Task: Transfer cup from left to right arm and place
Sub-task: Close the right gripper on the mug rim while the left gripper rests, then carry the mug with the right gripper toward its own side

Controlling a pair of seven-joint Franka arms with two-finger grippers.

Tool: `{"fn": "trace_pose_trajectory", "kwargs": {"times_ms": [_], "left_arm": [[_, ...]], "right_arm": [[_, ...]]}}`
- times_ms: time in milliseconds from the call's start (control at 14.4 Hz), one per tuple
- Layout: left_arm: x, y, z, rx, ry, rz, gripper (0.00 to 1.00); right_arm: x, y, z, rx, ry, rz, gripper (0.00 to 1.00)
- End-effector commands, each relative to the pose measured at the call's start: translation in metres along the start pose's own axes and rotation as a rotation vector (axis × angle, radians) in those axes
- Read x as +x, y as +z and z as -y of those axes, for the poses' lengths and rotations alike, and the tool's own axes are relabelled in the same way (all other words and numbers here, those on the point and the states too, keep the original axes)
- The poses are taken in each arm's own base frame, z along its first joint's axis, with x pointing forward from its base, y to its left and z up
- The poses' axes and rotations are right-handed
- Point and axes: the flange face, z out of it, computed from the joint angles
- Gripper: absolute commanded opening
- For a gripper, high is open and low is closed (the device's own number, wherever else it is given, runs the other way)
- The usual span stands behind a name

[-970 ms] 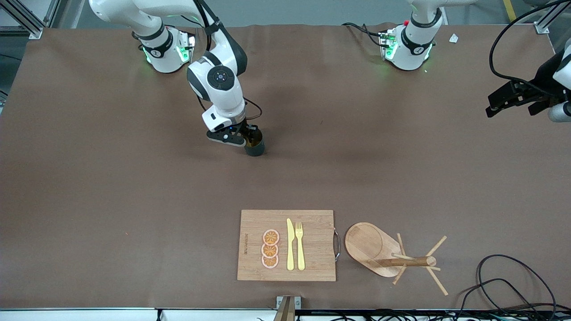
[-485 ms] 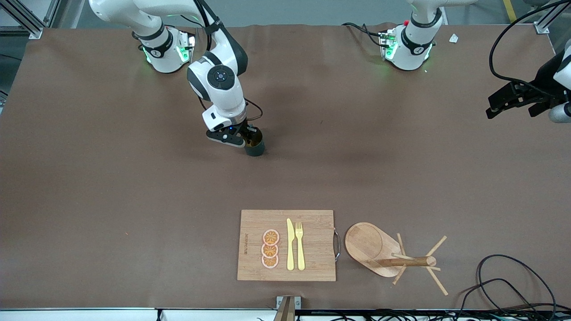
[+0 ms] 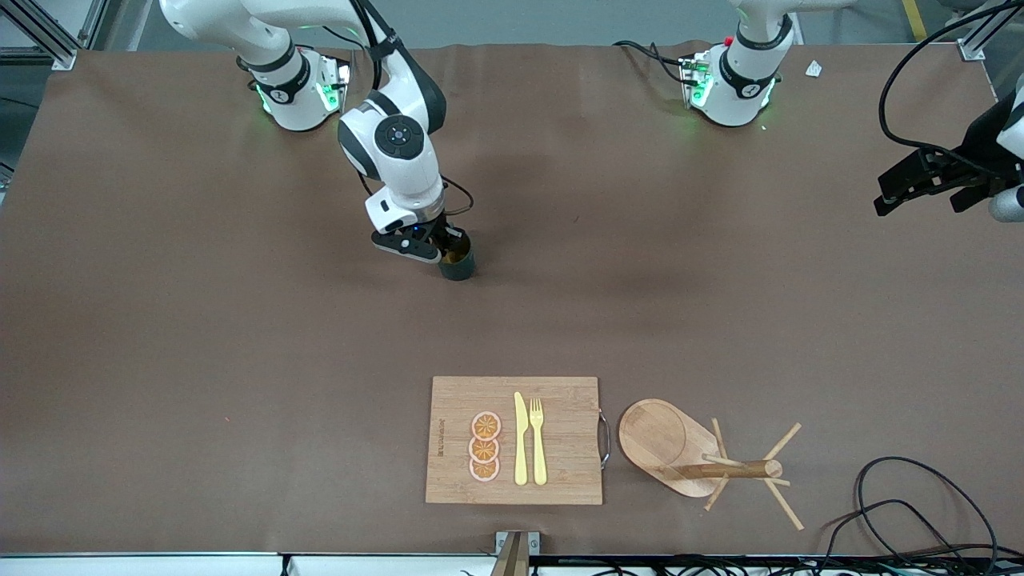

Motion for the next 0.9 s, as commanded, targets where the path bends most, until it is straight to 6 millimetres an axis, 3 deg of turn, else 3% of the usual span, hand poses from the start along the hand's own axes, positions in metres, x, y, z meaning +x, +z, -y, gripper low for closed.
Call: {"fn": "trace_pose_trajectory", "kwargs": {"times_ms": [0,139,346,485,831], "left_arm": [[-0.003,-0.002,0.007,0.018,-0.018,-0.015,1.0],[-0.004,-0.002,0.014,0.021,-0.046,-0.009,1.0],[-0.002,-0.001,0.021,0.02,-0.07,-0.009,1.0],[0.001,0.001,0.016,0.019,-0.086,-0.017,1.0],[0.005,0.006,0.006,0.017,-0.077,-0.018,1.0]], "right_arm": [[-0.001,0.0,0.004,-0.004,0.012,-0.013,0.29],[-0.001,0.0,0.005,-0.001,0.01,-0.014,0.23],[-0.001,-0.001,0.005,-0.001,0.012,-0.014,0.05],[0.0,-0.002,0.006,0.002,0.041,-0.015,0.0],[0.006,-0.004,0.002,-0.003,0.041,-0.013,0.0]]}}
